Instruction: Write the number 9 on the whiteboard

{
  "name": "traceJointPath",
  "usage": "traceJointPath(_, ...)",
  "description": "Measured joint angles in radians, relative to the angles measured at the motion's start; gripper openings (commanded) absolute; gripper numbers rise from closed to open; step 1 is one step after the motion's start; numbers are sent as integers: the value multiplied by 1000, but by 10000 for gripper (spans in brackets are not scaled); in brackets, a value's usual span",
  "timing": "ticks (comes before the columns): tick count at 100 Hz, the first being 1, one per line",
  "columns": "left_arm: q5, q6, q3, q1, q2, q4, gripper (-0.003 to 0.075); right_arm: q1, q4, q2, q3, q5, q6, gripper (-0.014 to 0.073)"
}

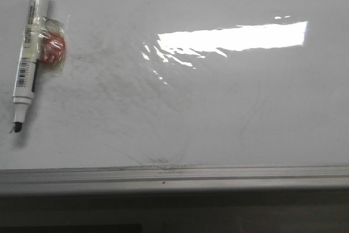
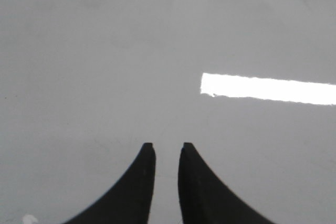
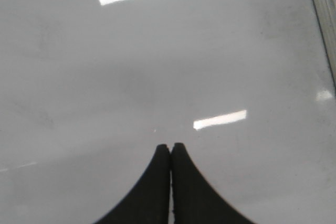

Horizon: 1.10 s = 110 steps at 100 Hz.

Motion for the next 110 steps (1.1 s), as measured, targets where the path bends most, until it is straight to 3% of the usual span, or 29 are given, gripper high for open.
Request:
traceJointPath(8,-59,0,22,-36,24,12,355,0,0,0,0,0,3,-64)
traceJointPath(16,-79,0,31,-87,51,50,411,0,0,0,0,4,3,-64)
traceJointPath(35,-99,0,31,-283,99,80,408,0,0,0,0,12,3,-64)
traceJointPath(60,-101,0,31,-632,174,80,408,0,0,1,0,14,3,-64)
traceJointPath(73,-103,0,31,-767,254,22,408,0,0,1,0,14,3,-64)
traceJointPath(89,-143,0,31,-835,358,-30,408,0,0,1,0,14,3,-64)
traceJointPath(110,-219,0,31,-841,497,-43,408,0,0,1,0,16,3,-64)
